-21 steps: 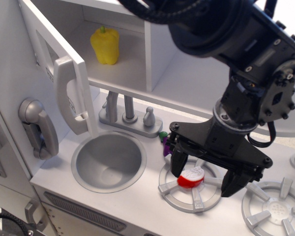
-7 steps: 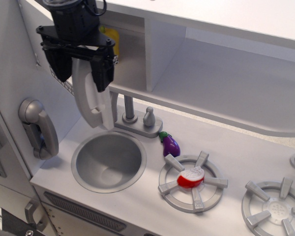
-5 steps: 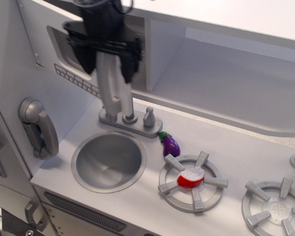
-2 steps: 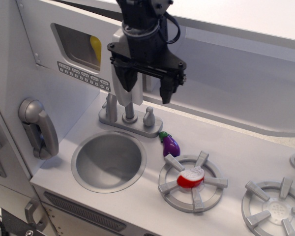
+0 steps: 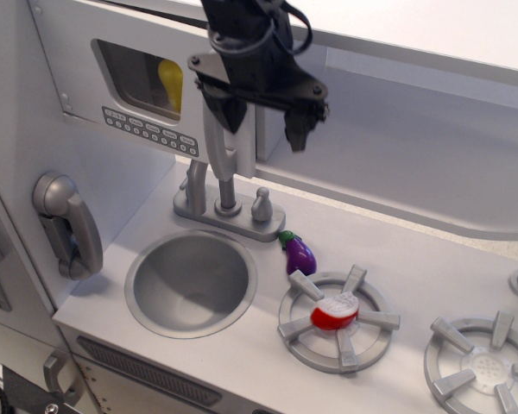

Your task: Close microwave

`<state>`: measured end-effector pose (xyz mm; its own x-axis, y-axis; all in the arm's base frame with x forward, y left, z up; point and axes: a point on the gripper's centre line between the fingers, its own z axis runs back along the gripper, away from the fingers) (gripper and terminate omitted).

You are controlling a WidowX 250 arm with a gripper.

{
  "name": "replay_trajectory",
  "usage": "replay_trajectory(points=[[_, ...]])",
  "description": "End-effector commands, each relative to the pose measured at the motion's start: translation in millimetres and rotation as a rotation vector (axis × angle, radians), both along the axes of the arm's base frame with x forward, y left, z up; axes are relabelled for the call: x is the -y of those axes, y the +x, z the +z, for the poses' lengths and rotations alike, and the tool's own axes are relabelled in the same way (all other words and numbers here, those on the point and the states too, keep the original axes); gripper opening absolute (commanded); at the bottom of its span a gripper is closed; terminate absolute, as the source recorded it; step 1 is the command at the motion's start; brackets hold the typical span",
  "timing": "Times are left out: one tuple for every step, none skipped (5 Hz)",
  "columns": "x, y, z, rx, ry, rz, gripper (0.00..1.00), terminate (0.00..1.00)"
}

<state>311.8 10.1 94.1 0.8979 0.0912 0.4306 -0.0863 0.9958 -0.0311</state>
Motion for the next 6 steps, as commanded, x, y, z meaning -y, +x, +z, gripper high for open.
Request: replay_trajectory(points=[[-5,7,20,0.226,-0.007,-0.023,1.0,0.0],[-7,8,20,0.32,0.038,-0.046,1.0,0.0],[-11,15,19,0.389,0.052,-0.041,1.0,0.0],[-16,27,18,0.374,0.044,0.007,1.0,0.0],[-16,23,18,0.32,0.038,-0.008,1.0,0.0],[-5,0,20,0.229,0.025,-0.068,1.0,0.0]])
